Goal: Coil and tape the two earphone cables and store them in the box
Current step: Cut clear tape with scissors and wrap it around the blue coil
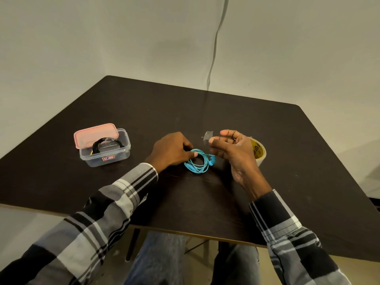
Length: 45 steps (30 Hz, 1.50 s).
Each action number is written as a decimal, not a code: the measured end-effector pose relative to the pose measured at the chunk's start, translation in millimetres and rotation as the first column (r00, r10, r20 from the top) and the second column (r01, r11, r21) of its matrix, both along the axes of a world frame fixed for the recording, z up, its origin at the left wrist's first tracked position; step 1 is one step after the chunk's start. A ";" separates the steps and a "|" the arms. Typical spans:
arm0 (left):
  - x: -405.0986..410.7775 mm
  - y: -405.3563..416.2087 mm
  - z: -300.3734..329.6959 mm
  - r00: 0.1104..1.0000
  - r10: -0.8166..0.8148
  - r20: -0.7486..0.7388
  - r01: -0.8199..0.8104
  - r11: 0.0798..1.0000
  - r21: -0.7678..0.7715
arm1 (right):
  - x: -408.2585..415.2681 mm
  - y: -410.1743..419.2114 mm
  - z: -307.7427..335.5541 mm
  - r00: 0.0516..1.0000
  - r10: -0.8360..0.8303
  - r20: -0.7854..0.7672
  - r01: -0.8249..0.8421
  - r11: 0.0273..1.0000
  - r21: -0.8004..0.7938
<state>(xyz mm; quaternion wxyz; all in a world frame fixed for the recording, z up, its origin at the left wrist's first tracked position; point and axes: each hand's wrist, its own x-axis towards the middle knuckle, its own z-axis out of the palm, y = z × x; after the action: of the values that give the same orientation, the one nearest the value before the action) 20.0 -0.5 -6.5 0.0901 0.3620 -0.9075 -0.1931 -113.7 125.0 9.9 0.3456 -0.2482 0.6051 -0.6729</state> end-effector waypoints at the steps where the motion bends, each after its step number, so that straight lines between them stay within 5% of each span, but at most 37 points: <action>1: -0.3 1.7 -1.7 1.000 0.014 -0.001 -0.014 1.000 -0.028 | 1.1 -1.4 -2.2 1.000 -0.003 -0.013 0.003 1.000 -0.007; 9: -3.0 21.7 -20.5 0.972 0.116 -0.202 -0.149 0.976 -0.158 | 9.3 -3.3 -8.3 0.998 -0.023 -0.064 0.022 1.000 -0.017; 19: 2.3 24.8 3.1 0.940 0.051 -0.337 -0.098 0.987 -0.124 | 7.4 7.8 4.9 1.000 0.007 0.005 -0.006 0.991 -0.135; 30: -2.1 28.6 24.7 0.868 -0.035 -0.495 -0.067 0.980 -0.187 | 5.4 -5.3 18.4 0.992 -0.019 -0.125 -0.003 0.984 -0.176; 37: -2.4 32.4 27.5 0.840 -0.061 -0.539 -0.063 0.976 -0.209 | 8.4 -12.0 16.1 0.924 -0.108 -0.367 0.050 0.985 -0.164; 45: 2.2 33.3 24.8 0.800 -0.056 -0.597 -0.055 0.985 -0.166 | -2.9 -12.8 15.5 0.700 -0.110 -0.705 0.153 0.988 -0.002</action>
<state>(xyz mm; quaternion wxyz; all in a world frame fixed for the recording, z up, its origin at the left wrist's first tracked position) 22.3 32.8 18.2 0.4036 0.2726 -0.8460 -0.2172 -116.6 112.2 25.3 0.0472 -0.4319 0.7259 -0.5332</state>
